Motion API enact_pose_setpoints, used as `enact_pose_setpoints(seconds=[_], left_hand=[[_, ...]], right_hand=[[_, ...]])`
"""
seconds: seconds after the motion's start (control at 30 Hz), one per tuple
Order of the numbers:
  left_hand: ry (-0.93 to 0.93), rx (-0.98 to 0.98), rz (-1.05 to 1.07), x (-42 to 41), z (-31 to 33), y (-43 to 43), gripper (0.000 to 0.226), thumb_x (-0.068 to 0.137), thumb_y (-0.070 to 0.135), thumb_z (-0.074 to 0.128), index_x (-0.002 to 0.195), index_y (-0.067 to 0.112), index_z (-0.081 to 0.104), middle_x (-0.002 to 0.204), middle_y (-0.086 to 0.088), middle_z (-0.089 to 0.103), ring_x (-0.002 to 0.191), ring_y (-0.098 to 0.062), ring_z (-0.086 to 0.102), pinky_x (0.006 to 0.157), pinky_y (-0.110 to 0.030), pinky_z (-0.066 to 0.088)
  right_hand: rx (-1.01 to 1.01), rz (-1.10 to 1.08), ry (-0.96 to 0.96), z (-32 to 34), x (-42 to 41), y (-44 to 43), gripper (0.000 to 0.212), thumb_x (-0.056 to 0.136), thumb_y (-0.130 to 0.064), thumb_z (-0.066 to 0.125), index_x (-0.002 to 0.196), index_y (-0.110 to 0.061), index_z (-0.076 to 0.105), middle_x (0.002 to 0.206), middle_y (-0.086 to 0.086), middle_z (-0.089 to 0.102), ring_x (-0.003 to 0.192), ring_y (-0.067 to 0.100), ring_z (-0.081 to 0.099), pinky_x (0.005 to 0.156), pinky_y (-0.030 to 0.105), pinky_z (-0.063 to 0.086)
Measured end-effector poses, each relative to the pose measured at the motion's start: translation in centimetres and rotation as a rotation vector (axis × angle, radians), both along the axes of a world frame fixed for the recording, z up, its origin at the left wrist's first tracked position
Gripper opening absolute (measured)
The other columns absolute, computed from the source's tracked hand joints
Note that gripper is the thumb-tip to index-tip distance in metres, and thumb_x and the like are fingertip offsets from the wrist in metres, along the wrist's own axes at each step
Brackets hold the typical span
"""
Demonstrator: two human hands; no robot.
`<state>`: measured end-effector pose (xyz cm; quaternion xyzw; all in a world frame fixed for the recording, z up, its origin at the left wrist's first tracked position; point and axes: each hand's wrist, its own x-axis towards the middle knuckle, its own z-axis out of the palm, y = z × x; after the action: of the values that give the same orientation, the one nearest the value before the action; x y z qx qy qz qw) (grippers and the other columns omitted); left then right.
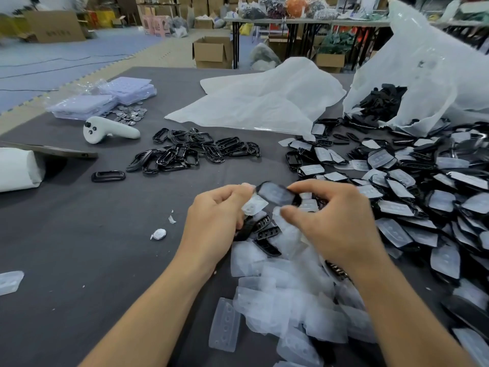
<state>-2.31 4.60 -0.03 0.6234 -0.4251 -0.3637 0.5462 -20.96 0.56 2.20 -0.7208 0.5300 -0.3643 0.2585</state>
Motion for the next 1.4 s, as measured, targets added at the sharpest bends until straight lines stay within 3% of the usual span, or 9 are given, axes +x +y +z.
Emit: enact_pose_setpoints(seconds=[0.23,0.37,0.47,0.6,0.8,0.93,1.13,1.27,1.4], left_hand=[[-0.416,-0.034,0.313,1.5,-0.3,-0.9,0.009,0.077,0.047,0.064,0.08,0.045,0.073,0.061,0.022,0.064,0.063,0.001,0.06,0.057,-0.021,0.037],[-0.617,0.005,0.39,2.6,-1.1,-2.5,0.017,0.083,0.024,0.067,0.093,0.037,0.072,0.071,0.018,0.065,0.079,-0.004,0.06,0.074,-0.027,0.039],[-0.799,0.051,0.347,4.7,-1.7,-3.8,0.035,0.086,0.018,0.065,0.118,0.028,0.072,0.121,0.01,0.067,0.125,-0.021,0.05,0.103,-0.03,0.036],[-0.961,0.205,0.219,7.7,-1.7,-5.8,0.06,0.094,0.019,0.057,0.153,0.021,0.046,0.167,-0.008,0.031,0.157,-0.027,0.018,0.128,-0.037,0.012],[-1.0,0.183,0.207,8.3,-1.7,-7.0,0.04,0.097,0.024,0.055,0.135,0.026,0.068,0.13,-0.013,0.071,0.118,-0.036,0.062,0.102,-0.038,0.042],[-0.942,0.087,0.29,8.2,-1.4,-6.5,0.019,0.088,0.024,0.073,0.107,0.025,0.078,0.094,0.003,0.079,0.098,-0.03,0.069,0.093,-0.037,0.05],[-0.864,-0.05,0.511,6.9,-0.7,-4.7,0.023,0.093,0.02,0.064,0.109,0.032,0.076,0.094,0.008,0.079,0.092,-0.027,0.072,0.084,-0.038,0.052],[-0.267,-0.168,0.454,5.2,0.1,-3.0,0.017,0.086,0.014,0.07,0.088,0.029,0.076,0.068,0.014,0.075,0.066,-0.006,0.074,0.073,-0.029,0.06],[0.164,-0.177,0.337,2.9,0.0,-1.1,0.032,0.083,0.006,0.071,0.105,0.029,0.075,0.062,0.007,0.069,0.048,-0.009,0.059,0.054,-0.024,0.054]], right_hand=[[-0.073,-0.496,0.11,0.1,-2.9,-2.1,0.054,0.084,-0.034,0.081,0.134,-0.019,0.064,0.132,0.011,0.063,0.13,0.031,0.052,0.112,0.048,0.041],[-0.139,-0.29,0.197,-0.7,-0.1,-0.8,0.038,0.09,-0.029,0.074,0.127,-0.021,0.067,0.133,0.003,0.063,0.131,0.023,0.049,0.111,0.034,0.033],[-0.14,-0.066,0.26,-1.7,2.4,0.5,0.035,0.093,-0.024,0.069,0.127,-0.026,0.068,0.144,-0.004,0.058,0.14,0.015,0.036,0.115,0.024,0.02],[-0.115,0.164,0.313,-2.6,4.0,1.3,0.034,0.097,-0.018,0.061,0.129,-0.027,0.07,0.148,-0.008,0.056,0.14,0.006,0.028,0.111,0.012,0.005],[-0.033,0.173,0.296,-3.2,3.9,0.9,0.04,0.094,-0.007,0.052,0.115,-0.032,0.075,0.124,-0.009,0.066,0.129,0.009,0.042,0.1,0.006,0.021],[-0.011,0.168,0.327,-3.2,4.0,0.9,0.034,0.094,-0.009,0.055,0.112,-0.032,0.073,0.117,-0.01,0.064,0.127,0.009,0.041,0.096,0.001,0.02],[0.007,0.15,0.275,-2.9,3.8,1.1,0.013,0.098,-0.022,0.063,0.095,-0.029,0.074,0.103,-0.01,0.055,0.118,0.007,0.04,0.086,0.004,0.021],[-0.034,0.109,0.196,-2.8,4.1,1.2,0.02,0.099,-0.021,0.059,0.083,-0.024,0.07,0.093,-0.01,0.061,0.099,0.011,0.052,0.082,0.023,0.037],[-0.06,0.046,-0.01,-2.4,3.9,1.5,0.02,0.102,-0.025,0.058,0.084,-0.024,0.066,0.067,-0.008,0.061,0.065,0.012,0.054,0.06,0.032,0.043]])
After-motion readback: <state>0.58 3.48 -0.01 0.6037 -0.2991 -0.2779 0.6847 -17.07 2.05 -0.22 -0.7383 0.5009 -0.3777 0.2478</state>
